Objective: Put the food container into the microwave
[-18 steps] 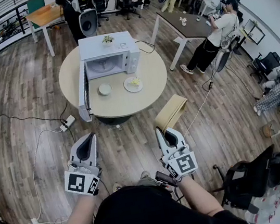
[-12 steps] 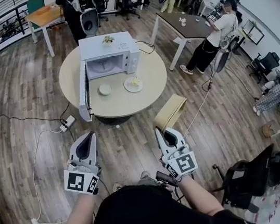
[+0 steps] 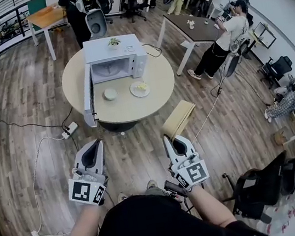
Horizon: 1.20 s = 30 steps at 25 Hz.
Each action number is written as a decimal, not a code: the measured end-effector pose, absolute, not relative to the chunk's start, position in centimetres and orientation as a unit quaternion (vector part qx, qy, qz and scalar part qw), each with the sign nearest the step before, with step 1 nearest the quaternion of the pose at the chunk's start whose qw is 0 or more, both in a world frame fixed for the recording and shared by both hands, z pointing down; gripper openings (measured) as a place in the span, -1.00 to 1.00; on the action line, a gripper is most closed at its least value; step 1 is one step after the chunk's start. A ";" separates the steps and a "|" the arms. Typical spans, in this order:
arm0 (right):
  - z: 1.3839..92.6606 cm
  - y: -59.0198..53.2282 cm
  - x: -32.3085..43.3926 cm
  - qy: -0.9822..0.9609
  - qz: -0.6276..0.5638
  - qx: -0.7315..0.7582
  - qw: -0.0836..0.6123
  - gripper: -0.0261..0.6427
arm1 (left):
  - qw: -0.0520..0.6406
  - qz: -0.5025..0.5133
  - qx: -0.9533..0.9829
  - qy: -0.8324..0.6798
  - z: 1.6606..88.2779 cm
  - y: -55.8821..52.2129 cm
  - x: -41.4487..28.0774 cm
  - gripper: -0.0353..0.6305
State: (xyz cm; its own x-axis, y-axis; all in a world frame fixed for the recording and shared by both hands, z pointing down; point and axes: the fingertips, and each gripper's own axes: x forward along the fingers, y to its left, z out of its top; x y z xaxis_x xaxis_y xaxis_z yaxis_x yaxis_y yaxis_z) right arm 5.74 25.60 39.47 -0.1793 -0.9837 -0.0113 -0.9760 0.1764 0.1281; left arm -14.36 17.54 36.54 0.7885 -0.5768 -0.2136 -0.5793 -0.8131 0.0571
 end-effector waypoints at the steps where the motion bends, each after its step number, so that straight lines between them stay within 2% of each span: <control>1: 39.5 25.6 5.6 -0.766 -0.053 0.640 0.038 -0.84 | 0.005 0.112 -0.945 0.306 36.6 17.6 -14.5 -0.84; 15: 39.4 26.1 3.4 -0.768 -0.073 0.634 0.056 -0.84 | -0.007 0.122 -0.942 0.312 37.4 16.8 -16.5 -0.84; 30: 39.0 20.8 6.2 -0.776 -0.067 0.626 0.019 -0.85 | 0.014 0.112 -0.934 0.338 36.5 13.1 -14.8 -0.84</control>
State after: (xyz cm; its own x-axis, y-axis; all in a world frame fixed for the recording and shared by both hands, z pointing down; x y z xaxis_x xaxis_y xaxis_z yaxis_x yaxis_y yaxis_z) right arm 6.17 20.81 39.03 -0.2145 -0.9752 -0.0547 -0.9702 0.2063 0.1271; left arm -14.85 13.07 36.50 0.7466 -0.6281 -0.2194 -0.6343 -0.7715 0.0501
